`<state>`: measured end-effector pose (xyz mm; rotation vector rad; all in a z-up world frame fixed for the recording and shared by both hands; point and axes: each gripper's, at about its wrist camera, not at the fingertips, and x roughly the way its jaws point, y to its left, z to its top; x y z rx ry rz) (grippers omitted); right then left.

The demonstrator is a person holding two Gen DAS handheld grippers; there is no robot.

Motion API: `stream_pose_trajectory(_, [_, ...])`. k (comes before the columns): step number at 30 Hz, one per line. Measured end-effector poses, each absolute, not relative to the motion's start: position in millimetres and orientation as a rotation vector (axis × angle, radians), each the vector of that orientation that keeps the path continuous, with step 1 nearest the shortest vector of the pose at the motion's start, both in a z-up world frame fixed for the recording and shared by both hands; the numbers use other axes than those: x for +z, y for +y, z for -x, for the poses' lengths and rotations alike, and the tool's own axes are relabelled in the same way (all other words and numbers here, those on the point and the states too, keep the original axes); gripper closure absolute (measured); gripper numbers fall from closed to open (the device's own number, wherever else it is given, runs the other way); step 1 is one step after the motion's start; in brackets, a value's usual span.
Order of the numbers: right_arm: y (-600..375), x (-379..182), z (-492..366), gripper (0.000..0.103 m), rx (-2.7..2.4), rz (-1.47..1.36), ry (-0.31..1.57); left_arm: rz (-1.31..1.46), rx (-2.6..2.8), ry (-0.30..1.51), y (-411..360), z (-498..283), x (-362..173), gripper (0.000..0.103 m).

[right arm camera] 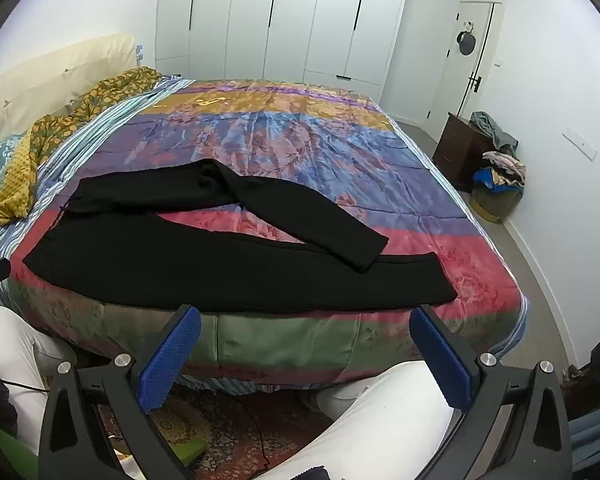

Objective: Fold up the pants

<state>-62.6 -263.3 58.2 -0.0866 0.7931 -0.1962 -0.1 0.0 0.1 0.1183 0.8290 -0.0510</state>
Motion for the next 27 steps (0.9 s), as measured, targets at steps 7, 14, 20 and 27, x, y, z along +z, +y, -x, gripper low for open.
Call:
stream_pose_trajectory(7, [-267,59,60,0.000,-0.226,0.071,0.809,-0.112,-0.061,0.826,1,10,-9,0.000])
stream_pose_trajectory(14, [-270,58,55,0.000,-0.231,0.061,0.820,-0.111,-0.054,0.875,7,-3,-12,0.000])
stream_pose_trajectory(20, [-270,58,51,0.000,-0.234,0.051,0.831,-0.106,-0.041,0.882,4,-8,-9,0.000])
stream_pose_trajectory(27, [-273,58,51,0.000,-0.256,0.042,0.832,-0.092,-0.011,0.888,10,-10,-10,0.000])
